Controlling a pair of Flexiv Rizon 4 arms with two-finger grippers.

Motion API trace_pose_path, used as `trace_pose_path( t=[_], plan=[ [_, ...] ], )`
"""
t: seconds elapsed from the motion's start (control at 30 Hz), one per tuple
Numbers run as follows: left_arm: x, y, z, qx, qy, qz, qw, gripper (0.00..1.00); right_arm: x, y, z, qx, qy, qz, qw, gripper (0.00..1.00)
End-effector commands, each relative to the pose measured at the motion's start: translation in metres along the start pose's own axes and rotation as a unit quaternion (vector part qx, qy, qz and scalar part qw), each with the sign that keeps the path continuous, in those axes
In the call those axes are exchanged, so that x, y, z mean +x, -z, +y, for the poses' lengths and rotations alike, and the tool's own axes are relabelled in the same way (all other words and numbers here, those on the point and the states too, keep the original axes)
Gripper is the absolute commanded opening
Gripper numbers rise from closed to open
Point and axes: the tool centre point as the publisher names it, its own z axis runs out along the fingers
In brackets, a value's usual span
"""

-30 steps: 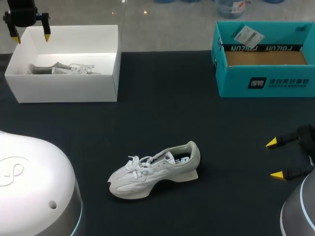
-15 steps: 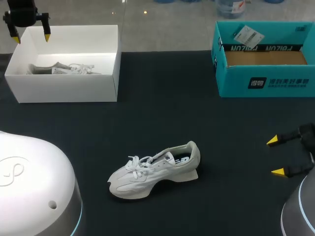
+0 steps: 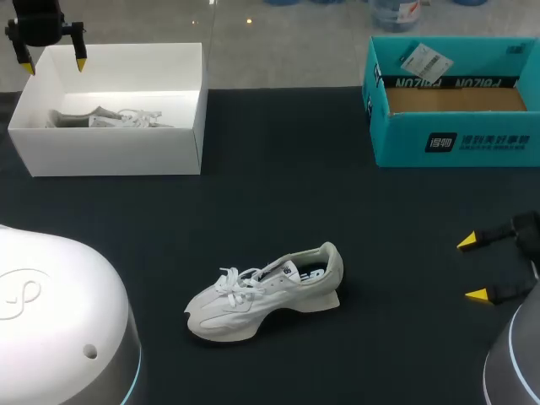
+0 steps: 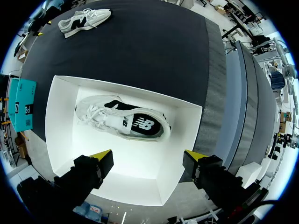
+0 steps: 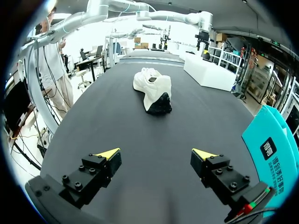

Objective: Take the shoe out of the shoebox, open the shoe tongue, remove and reinsert the insole, then place the shoe into the shoebox

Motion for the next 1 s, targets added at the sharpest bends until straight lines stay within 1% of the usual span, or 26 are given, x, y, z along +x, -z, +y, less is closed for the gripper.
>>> trace_pose_path(
  t=[0.03, 0.13, 0.3, 0.37, 0.5, 0.6, 0.83, 1.0],
  plan=[
    [0.000, 0.000, 0.000, 0.000, -0.001, 0.001, 1.000, 1.00, 0.000, -0.001, 0.001, 0.002, 0.000, 0.000, 1.000, 1.00],
    [0.000, 0.000, 0.000, 0.000, -0.001, 0.001, 1.000, 1.00, 0.000, -0.001, 0.001, 0.002, 0.000, 0.000, 1.000, 1.00],
    [0.000, 0.000, 0.000, 0.000, -0.001, 0.001, 1.000, 1.00, -0.008, -0.015, 0.009, 0.000, -0.006, -0.012, 1.000, 1.00],
    [0.000, 0.000, 0.000, 0.000, -0.001, 0.001, 1.000, 1.00, -0.014, -0.025, 0.014, -0.002, 0.003, 0.002, 1.000, 1.00],
    [0.000, 0.000, 0.000, 0.000, -0.001, 0.001, 1.000, 1.00, -0.026, -0.046, 0.024, -0.018, 0.025, 0.032, 0.999, 1.00],
    [0.000, 0.000, 0.000, 0.000, -0.001, 0.001, 1.000, 1.00, -0.035, -0.063, 0.032, -0.019, 0.037, 0.059, 0.997, 1.00],
    [0.000, 0.000, 0.000, 0.000, -0.001, 0.001, 1.000, 1.00, -0.048, -0.092, 0.047, -0.034, 0.066, 0.083, 0.994, 1.00],
    [0.000, 0.000, 0.000, 0.000, -0.001, 0.001, 1.000, 1.00, -0.051, -0.112, 0.056, -0.047, 0.080, 0.101, 0.991, 1.00]
  ],
)
